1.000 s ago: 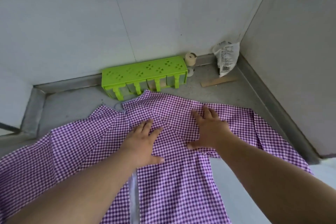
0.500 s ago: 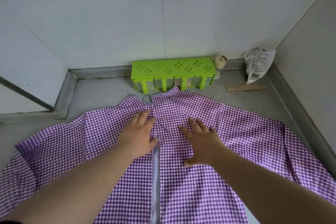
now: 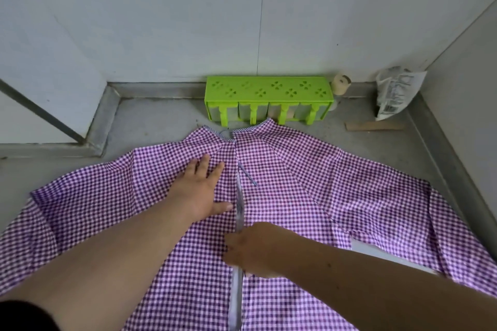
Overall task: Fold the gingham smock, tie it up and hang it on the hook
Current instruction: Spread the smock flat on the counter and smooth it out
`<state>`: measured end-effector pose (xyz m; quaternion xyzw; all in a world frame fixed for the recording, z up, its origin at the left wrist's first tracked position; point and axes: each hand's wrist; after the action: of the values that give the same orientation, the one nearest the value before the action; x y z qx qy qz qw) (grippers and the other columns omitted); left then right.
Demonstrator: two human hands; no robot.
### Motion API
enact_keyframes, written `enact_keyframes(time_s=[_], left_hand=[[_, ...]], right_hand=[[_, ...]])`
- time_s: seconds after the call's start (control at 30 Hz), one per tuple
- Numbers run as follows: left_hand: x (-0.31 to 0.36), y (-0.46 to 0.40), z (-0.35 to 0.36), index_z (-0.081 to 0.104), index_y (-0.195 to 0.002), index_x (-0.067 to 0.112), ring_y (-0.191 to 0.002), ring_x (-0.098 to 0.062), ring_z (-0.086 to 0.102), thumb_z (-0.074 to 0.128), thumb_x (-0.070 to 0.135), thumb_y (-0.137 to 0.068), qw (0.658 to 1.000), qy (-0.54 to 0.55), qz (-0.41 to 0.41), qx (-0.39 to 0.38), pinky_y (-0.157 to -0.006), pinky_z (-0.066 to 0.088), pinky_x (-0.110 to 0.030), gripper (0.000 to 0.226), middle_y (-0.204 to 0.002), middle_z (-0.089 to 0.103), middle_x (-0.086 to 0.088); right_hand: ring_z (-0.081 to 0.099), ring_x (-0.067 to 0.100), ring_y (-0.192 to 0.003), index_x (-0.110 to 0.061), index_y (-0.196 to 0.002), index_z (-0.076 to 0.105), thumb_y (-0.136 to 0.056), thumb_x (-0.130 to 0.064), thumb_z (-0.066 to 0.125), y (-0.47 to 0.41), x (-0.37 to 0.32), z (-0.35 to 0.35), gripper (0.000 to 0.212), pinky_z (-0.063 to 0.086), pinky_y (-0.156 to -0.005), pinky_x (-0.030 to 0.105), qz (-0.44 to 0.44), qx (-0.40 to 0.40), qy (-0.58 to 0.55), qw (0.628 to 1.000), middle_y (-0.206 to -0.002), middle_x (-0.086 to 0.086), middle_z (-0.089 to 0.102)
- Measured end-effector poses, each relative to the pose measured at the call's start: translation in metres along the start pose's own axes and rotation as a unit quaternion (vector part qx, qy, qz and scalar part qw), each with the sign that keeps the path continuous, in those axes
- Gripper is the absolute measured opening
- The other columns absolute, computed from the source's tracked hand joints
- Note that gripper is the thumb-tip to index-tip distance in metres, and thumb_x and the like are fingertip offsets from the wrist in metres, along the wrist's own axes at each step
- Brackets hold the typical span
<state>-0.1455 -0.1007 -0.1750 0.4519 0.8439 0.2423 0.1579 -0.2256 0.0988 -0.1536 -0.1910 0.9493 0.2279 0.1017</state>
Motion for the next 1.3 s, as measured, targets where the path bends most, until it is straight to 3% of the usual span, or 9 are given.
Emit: enact_keyframes(time_s=[0.3, 0.43, 0.53, 0.63, 0.83, 0.97, 1.07, 1.17, 1.3], left_hand=[[0.003, -0.001, -0.002, -0.021, -0.165, 0.034, -0.162, -0.039, -0.012, 0.042, 0.095, -0.080, 1.000, -0.005, -0.008, -0.009, -0.130, 0.017, -0.059, 0.122, -0.173, -0.028, -0.010], [0.006, 0.002, -0.006, -0.022, -0.165, 0.033, -0.162, -0.039, -0.011, 0.040, 0.095, -0.081, 1.000, -0.008, -0.014, -0.006, -0.130, 0.017, -0.059, 0.121, -0.173, -0.028, -0.010], [0.002, 0.006, -0.011, -0.017, -0.166, 0.034, -0.163, -0.036, -0.007, 0.038, 0.092, -0.086, 1.000, 0.006, -0.002, -0.003, -0.131, 0.015, -0.056, 0.114, -0.175, -0.024, -0.007], [-0.014, 0.021, -0.015, -0.005, -0.169, 0.032, -0.164, -0.029, 0.003, 0.041, 0.079, -0.096, 0.999, 0.010, 0.009, 0.029, -0.132, 0.014, -0.049, 0.098, -0.178, -0.013, -0.004], [-0.081, 0.076, -0.004, 0.026, -0.165, 0.028, -0.158, -0.026, 0.024, 0.051, 0.060, -0.100, 0.997, 0.011, -0.032, 0.075, -0.130, 0.023, -0.046, 0.076, -0.174, 0.020, -0.003], [-0.132, 0.112, 0.010, 0.036, -0.159, 0.031, -0.157, -0.029, 0.025, 0.053, 0.061, -0.097, 0.995, 0.017, -0.072, 0.072, -0.128, 0.026, -0.049, 0.071, -0.172, 0.023, -0.004], [-0.169, 0.136, 0.024, 0.044, -0.155, 0.033, -0.153, -0.030, 0.031, 0.058, 0.061, -0.093, 0.989, 0.038, -0.104, 0.095, -0.126, 0.031, -0.048, 0.069, -0.170, 0.029, -0.007], [-0.203, 0.161, 0.040, 0.047, -0.153, 0.031, -0.150, -0.031, 0.035, 0.062, 0.063, -0.088, 0.984, 0.057, -0.141, 0.097, -0.124, 0.032, -0.045, 0.074, -0.167, 0.033, -0.009], [-0.244, 0.186, 0.068, 0.041, -0.157, 0.028, -0.157, -0.036, 0.023, 0.065, 0.070, -0.086, 0.975, 0.101, -0.190, 0.050, -0.129, 0.026, -0.047, 0.085, -0.173, 0.018, -0.012]], right_hand=[[0.062, 0.027, -0.091, -0.017, -0.102, 0.069, -0.092, -0.020, 0.070, 0.004, -0.006, 0.002, 0.011, 0.057, -0.071, 0.041, -0.058, 0.040, 0.000, 0.998, -0.105, 0.001, 0.058], [0.061, 0.026, -0.097, -0.023, -0.108, 0.065, -0.086, -0.033, 0.074, -0.002, -0.008, 0.011, 0.026, 0.057, -0.070, 0.040, 0.081, 0.112, 0.030, 0.990, -0.116, 0.004, 0.058], [0.033, 0.042, -0.147, -0.023, -0.148, 0.041, -0.093, -0.039, 0.069, -0.019, -0.014, 0.005, 0.064, 0.051, -0.100, 0.053, 0.227, 0.091, -0.029, 0.969, -0.165, 0.019, 0.021], [-0.010, 0.042, -0.158, -0.024, -0.165, -0.002, -0.100, -0.049, 0.059, -0.038, -0.017, -0.003, 0.093, 0.029, -0.121, 0.058, 0.301, -0.015, -0.084, 0.950, -0.171, 0.017, -0.019], [-0.008, 0.042, -0.158, -0.026, -0.166, -0.003, -0.103, -0.029, 0.059, -0.053, -0.022, -0.024, 0.089, 0.041, -0.111, 0.059, 0.343, -0.071, -0.090, 0.932, -0.172, 0.017, -0.014], [-0.009, 0.040, -0.159, -0.014, -0.166, 0.010, -0.100, -0.027, 0.056, -0.068, -0.033, -0.037, 0.082, 0.024, -0.120, 0.062, 0.360, -0.067, -0.007, 0.930, -0.172, 0.017, -0.012], [-0.005, 0.040, -0.159, -0.025, -0.166, -0.001, -0.099, -0.058, 0.050, -0.092, -0.049, -0.035, 0.090, 0.004, -0.123, 0.069, 0.367, -0.020, -0.031, 0.929, -0.173, 0.017, -0.010], [-0.003, 0.045, -0.158, -0.037, -0.162, -0.014, -0.083, -0.079, 0.060, -0.120, -0.063, -0.034, 0.116, 0.022, -0.119, 0.071, 0.400, -0.044, -0.098, 0.910, -0.173, 0.016, -0.012], [-0.005, 0.052, -0.155, -0.034, -0.162, -0.017, -0.079, -0.072, 0.073, -0.139, -0.075, -0.049, 0.129, 0.034, -0.112, 0.069, 0.439, -0.077, -0.127, 0.886, -0.170, 0.022, -0.018]])
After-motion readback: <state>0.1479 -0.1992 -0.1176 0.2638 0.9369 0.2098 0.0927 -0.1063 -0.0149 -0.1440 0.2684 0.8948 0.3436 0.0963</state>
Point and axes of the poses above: each hand's wrist, its own y-axis away from the middle knuckle, its own z-axis out of the palm, x = y × z
